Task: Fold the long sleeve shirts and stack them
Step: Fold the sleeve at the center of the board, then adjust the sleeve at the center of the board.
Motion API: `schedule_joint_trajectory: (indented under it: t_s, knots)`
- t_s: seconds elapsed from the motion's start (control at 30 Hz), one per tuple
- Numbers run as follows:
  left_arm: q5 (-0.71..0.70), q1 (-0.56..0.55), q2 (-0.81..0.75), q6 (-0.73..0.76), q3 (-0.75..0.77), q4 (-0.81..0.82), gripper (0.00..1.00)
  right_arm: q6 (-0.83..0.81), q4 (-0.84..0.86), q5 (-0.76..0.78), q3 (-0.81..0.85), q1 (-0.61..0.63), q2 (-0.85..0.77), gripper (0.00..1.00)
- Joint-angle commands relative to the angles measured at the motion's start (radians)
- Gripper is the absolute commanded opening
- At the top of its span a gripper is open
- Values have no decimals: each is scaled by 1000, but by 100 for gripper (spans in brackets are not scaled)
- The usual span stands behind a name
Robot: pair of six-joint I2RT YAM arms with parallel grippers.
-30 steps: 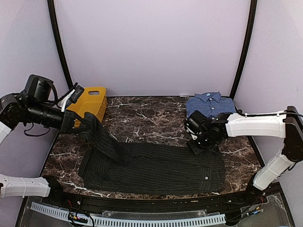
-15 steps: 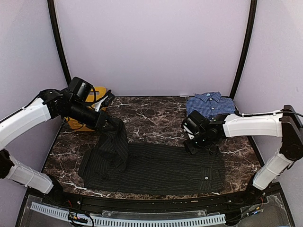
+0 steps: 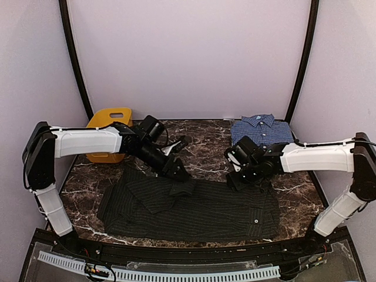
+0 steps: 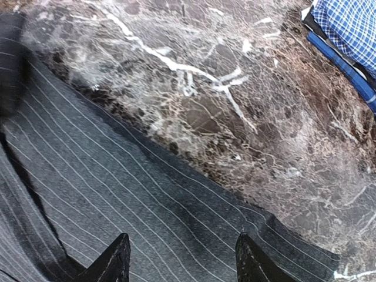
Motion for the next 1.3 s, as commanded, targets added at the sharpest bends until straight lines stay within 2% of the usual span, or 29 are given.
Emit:
schedule_joint_trajectory:
  t_s: [0.0, 0.07, 0.2, 0.3, 0.43, 0.63, 0.87, 1.03, 1.27]
  knots:
    - [29, 6, -125, 44, -20, 113, 69, 30, 94, -61, -31, -7, -52, 58]
    - [41, 14, -183, 56, -81, 166, 80, 44, 121, -81, -41, -7, -67, 59]
    - [54, 64, -262, 20, -188, 232, 89, 89, 181, -131, -43, 13, -84, 59]
    - [-7, 96, -298, -23, -249, 253, 90, 138, 243, -155, -33, 72, -78, 60]
    - [-185, 104, -359, -97, -326, 252, 90, 167, 320, -135, 6, 168, -8, 63]
    - [-287, 134, -449, -150, -432, 243, 90, 64, 319, -131, 140, 270, 181, 68]
    - [-286, 151, -490, -144, -464, 225, 90, -92, 233, -57, 259, 331, 318, 74]
    - [-265, 156, -497, -144, -482, 229, 90, -169, 169, 30, 329, 341, 392, 73]
    - [-251, 160, -498, -138, -479, 229, 90, -220, 129, 154, 384, 346, 462, 59]
